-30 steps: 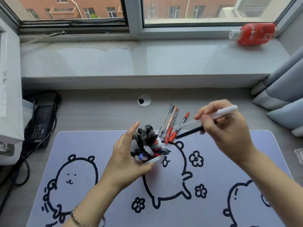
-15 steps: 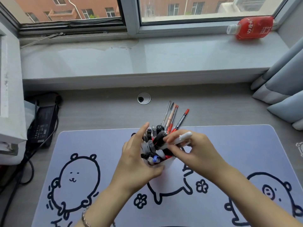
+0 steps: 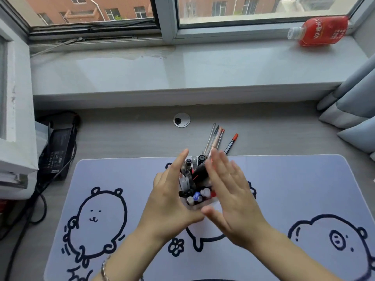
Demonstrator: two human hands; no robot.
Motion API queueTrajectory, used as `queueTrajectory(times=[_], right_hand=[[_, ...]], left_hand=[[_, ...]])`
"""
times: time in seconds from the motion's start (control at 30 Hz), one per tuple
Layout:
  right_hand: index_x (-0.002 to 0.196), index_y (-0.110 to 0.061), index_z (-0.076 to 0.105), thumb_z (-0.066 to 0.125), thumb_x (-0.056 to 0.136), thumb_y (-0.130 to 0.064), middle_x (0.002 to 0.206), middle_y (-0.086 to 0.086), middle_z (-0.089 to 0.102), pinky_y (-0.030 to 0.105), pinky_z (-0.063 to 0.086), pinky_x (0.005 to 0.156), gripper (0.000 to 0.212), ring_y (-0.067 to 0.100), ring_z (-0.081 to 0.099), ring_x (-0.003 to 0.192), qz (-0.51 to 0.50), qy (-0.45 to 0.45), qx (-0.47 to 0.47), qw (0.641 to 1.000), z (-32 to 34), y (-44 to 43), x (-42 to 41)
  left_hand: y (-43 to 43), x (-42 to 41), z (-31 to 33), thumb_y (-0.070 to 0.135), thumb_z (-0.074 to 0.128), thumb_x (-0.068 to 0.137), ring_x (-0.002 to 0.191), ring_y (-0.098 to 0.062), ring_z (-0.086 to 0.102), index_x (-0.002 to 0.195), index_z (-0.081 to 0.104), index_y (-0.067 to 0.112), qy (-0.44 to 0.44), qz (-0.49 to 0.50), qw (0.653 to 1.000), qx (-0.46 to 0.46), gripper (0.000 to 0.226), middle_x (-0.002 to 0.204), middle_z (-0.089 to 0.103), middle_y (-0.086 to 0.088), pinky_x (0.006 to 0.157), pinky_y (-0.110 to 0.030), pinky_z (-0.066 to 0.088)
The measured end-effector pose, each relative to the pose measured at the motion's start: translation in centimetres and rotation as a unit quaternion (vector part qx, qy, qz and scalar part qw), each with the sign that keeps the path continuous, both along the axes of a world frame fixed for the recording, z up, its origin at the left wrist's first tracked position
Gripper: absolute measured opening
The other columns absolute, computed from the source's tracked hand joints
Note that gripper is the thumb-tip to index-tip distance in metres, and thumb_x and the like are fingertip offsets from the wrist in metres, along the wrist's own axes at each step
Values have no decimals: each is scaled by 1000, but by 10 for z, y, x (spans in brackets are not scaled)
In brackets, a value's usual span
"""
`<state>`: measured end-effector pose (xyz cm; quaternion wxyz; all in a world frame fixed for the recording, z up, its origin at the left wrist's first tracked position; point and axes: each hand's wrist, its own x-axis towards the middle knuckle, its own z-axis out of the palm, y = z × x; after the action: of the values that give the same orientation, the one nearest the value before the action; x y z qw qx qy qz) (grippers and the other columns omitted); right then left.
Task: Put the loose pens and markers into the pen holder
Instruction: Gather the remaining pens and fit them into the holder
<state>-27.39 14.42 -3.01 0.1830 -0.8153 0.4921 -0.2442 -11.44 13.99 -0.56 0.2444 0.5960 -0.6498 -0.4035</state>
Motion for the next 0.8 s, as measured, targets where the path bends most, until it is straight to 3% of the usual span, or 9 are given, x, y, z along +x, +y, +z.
queueTrajectory(times=[0.1,0.2,0.27,0.33,0.43,0.5,0.57,0.67,0.8], right_hand=[[143,-13,4,10,85,-68,153,-2,-2,36,-1,115,81,10,-9,142,3,-11,59,998,12,-14,7],[141,-26,2,10,78,-74,152,-12,-5,24,-4,115,79,-3,-12,138,82,-87,189,975,25,-23,7],[139,-31,17,24,83,-66,150,-19,9,14,7,113,67,-4,4,139,55,-197,214,955,26,-37,0],[130,-27,41,40,91,-42,139,-18,35,19,25,110,42,3,31,133,-61,-229,142,961,13,-63,-15],[109,-10,63,52,84,0,115,6,63,38,40,101,29,23,51,112,-129,-16,83,988,-25,-101,-43],[103,-7,67,51,77,13,109,12,66,45,45,94,37,32,54,106,-26,117,98,988,-48,-113,-52],[108,-9,64,53,74,10,115,12,64,45,47,91,40,34,55,107,90,218,90,968,-64,-116,-52],[123,-12,52,54,82,-6,132,6,53,41,45,93,41,28,49,115,139,276,91,947,-70,-118,-49],[120,-14,48,53,81,-14,121,4,55,35,45,81,39,26,49,102,175,330,65,925,-70,-126,-47]], left_hand=[[-1,0,-4,32,78,50,116,-10,45,129,14,62,9,6,1000,21,106,115,44,39,93,-34,48],[-7,5,-5,34,80,46,118,-13,48,129,17,61,35,57,997,32,107,122,53,17,97,-42,48],[-12,10,-5,28,83,50,115,-7,53,131,20,57,43,92,994,30,107,124,54,9,98,-38,48],[-17,15,-4,23,85,54,114,-7,54,131,20,56,45,109,993,28,106,125,53,8,100,-37,47],[-20,23,-5,25,85,54,123,-11,45,129,17,61,26,103,994,40,107,128,49,6,103,-40,43],[-20,27,-5,22,83,54,127,-9,39,128,16,63,19,98,993,56,107,128,48,7,104,-41,42],[-18,30,-6,34,81,48,128,-9,39,128,18,63,18,105,992,67,106,127,49,8,104,-42,42],[-14,34,-7,49,73,40,127,-8,40,126,17,66,20,117,990,82,103,129,48,7,104,-41,42],[-11,36,-7,47,72,41,126,-4,38,125,16,67,15,110,990,90,103,129,46,10,104,-38,42]])
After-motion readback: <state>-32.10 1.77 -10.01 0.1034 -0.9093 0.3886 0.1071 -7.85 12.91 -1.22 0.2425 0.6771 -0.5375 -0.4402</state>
